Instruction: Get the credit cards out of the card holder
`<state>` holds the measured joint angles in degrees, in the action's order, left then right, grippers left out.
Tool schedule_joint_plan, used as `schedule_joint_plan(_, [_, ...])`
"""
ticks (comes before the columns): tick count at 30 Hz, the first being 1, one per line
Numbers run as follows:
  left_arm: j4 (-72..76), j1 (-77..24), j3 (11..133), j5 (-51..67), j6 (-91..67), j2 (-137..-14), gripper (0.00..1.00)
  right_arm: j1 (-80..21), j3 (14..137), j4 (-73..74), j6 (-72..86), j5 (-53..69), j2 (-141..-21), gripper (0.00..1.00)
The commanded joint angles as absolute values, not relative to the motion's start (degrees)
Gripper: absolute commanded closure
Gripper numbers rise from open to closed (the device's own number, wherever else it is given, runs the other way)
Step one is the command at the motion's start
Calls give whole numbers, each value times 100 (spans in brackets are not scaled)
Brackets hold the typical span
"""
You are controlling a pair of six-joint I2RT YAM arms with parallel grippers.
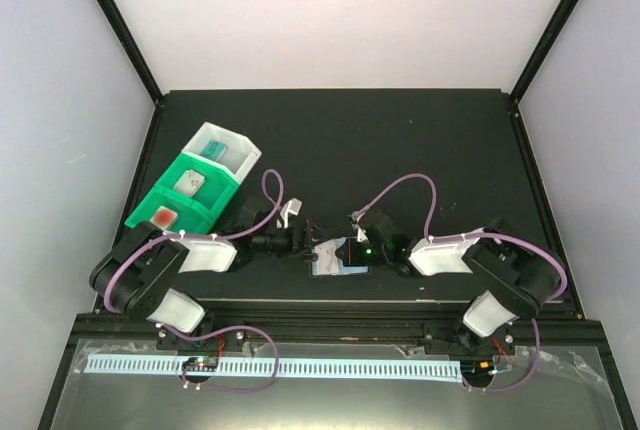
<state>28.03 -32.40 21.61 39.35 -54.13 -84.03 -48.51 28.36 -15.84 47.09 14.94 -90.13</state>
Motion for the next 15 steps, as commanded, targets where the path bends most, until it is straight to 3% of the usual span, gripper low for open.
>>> schedule_joint_plan(1, [3025,-3328,2342,3780,-5400,-8503,1,-4880,2692,-1285,4693,1301,-8922,99])
schedule_joint_plan(15, [2570,-3450,2429,3545,-5251,-8496,1,-4880,2654,-1342,4688,1342,-8915,99])
